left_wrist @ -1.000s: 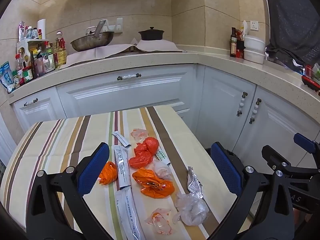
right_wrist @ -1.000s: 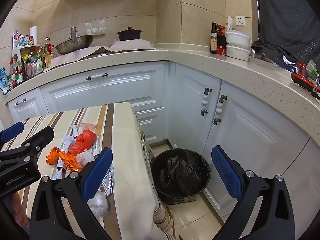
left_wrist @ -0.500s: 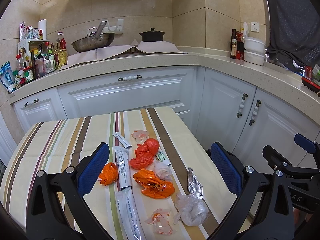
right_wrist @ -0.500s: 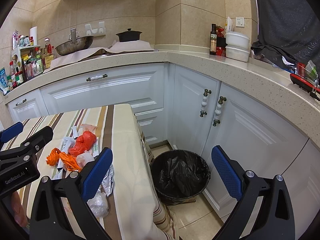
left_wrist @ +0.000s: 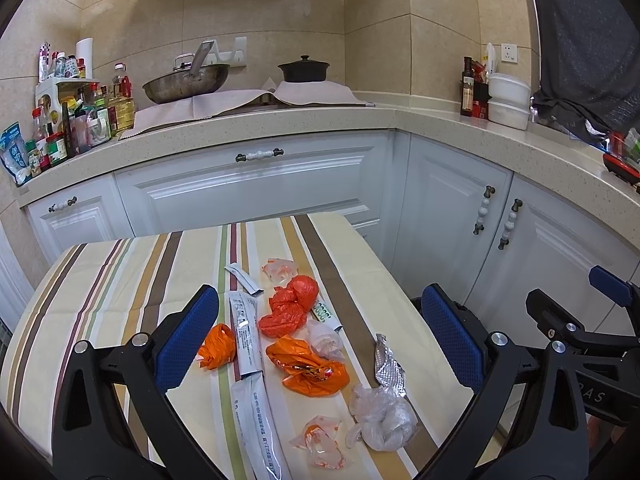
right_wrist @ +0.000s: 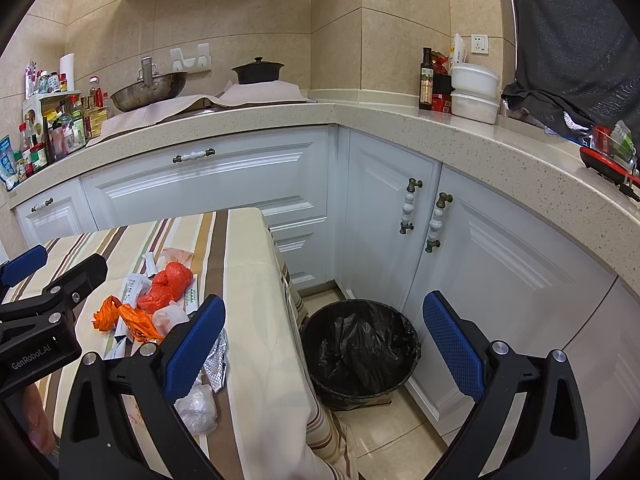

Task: Collect trash

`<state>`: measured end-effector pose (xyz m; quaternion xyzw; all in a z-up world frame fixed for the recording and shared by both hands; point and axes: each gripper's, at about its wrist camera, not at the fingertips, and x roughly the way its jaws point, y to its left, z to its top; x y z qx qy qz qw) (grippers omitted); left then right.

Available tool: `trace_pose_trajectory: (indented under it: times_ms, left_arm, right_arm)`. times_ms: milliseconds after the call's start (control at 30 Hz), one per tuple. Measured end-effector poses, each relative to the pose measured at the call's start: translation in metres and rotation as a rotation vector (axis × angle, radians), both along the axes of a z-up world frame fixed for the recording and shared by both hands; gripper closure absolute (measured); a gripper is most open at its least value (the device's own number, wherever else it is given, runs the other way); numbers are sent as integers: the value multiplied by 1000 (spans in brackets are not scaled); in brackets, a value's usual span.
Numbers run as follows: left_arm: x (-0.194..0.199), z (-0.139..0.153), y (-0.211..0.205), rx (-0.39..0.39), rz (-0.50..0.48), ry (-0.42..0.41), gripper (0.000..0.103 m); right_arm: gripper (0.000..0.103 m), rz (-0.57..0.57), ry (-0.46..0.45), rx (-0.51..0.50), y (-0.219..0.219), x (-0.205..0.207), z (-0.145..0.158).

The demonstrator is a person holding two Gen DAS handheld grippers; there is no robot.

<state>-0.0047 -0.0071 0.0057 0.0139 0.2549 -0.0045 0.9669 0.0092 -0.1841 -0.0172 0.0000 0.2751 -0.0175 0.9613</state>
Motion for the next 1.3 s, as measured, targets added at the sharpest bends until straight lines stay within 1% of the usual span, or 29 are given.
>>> trace_pose_trajectory:
  times_ms: [1300]
  left_arm:
    - [1,-5,4,-3,-1,10,4]
  right_arm:
    - [7,3,4,0,0,-1,-1]
